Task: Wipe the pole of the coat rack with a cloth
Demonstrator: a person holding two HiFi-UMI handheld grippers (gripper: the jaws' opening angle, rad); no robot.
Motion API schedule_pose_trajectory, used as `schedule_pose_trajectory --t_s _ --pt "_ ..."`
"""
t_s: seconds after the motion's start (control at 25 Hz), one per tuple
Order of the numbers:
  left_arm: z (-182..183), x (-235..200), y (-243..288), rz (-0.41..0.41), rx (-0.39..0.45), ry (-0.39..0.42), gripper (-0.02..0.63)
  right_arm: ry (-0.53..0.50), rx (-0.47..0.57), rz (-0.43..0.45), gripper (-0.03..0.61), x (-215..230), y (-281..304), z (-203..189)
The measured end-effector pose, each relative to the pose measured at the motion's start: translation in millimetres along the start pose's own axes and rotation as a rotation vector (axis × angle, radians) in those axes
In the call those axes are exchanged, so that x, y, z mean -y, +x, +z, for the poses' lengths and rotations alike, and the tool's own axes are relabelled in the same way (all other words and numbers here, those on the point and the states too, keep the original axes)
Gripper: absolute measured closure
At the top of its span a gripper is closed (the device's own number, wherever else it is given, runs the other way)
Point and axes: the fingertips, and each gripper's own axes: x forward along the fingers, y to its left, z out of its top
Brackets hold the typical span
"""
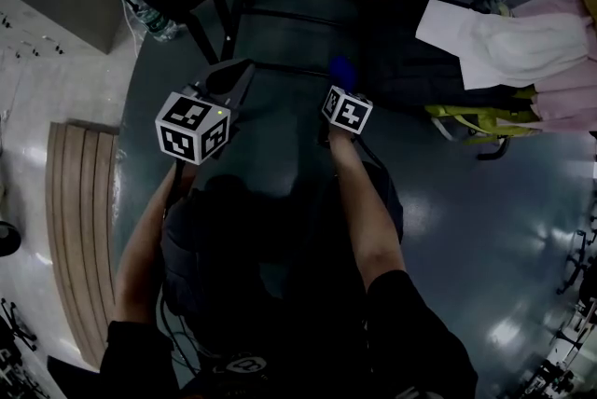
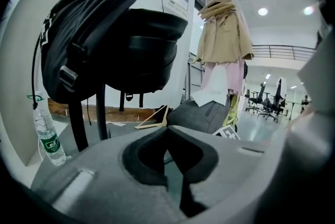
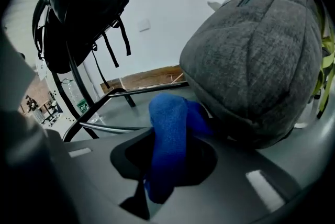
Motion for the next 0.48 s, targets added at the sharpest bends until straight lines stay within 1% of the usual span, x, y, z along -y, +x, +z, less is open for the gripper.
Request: schedule_pose_trajectory --t_s 0.08,0.2,0.36,0.48 --pt "3.2 -9.3 -5.3 0.023 0.017 -0.012 0.609 -0.018 0.012 0.023 0.502 -17.6 2.4 2.8" --pt "1.5 -19.3 -12.4 0.043 0.022 -0.032 0.609 -0.118 0.014 0.039 0.502 -46.5 5.2 4.5" --pt "-3.4 -33.4 -23.0 0.067 0.017 -0.044 0.609 -0.229 -0.008 0.153 0.502 -107.6 17.5 -6.6" --pt "-6.4 -41.7 -29.1 0.086 0.009 -0.030 0.609 -0.277 -0.031 0.248 0.502 -154.1 28.0 -17.5"
